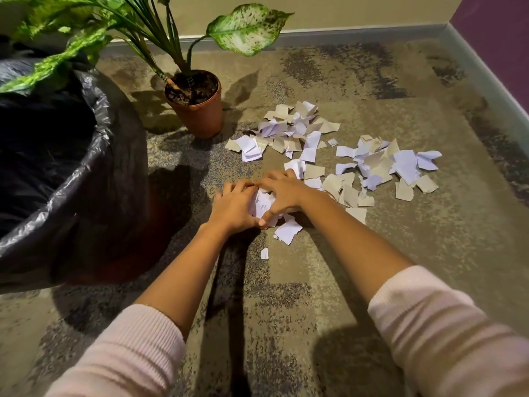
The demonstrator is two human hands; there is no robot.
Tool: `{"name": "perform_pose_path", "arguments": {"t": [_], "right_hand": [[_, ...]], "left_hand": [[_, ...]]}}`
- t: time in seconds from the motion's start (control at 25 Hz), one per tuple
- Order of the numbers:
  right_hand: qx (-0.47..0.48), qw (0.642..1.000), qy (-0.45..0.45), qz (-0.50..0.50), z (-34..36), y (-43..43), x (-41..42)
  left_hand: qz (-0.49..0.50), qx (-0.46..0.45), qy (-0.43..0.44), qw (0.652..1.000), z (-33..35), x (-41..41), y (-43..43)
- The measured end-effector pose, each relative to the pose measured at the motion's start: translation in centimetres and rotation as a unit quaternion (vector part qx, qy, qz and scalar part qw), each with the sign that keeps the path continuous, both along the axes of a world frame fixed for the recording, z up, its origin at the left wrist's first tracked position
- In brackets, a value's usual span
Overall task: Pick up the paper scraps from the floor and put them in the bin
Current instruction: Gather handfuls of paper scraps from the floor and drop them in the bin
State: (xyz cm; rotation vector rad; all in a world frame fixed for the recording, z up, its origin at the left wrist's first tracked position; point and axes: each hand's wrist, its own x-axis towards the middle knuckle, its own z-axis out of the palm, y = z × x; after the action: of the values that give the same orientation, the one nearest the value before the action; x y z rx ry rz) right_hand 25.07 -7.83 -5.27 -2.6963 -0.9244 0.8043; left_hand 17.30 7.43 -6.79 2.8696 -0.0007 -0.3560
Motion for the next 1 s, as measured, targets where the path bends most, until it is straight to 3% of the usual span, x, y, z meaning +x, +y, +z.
{"name": "perform_pose_path", "arguments": {"t": [0.52, 0.84, 1.0], "right_hand": [[-0.038, 0.999, -0.017, 0.003, 0.7, -3.1, -7.8], [-0.013, 0.998, -0.025, -0.054, -0.1, -4.0, -10.3], [0.001, 0.996, -0.014, -0.086, -0.2, -3.4, -10.2]], "left_hand": [[-0.025, 0.017, 0.104, 0.994, 2.2, -6.9, -2.7], [0.026, 0.006, 0.065, 0.997, 2.4, -7.9, -4.2], [0.071, -0.066, 0.058, 0.994, 2.5, -7.9, -4.5]]}}
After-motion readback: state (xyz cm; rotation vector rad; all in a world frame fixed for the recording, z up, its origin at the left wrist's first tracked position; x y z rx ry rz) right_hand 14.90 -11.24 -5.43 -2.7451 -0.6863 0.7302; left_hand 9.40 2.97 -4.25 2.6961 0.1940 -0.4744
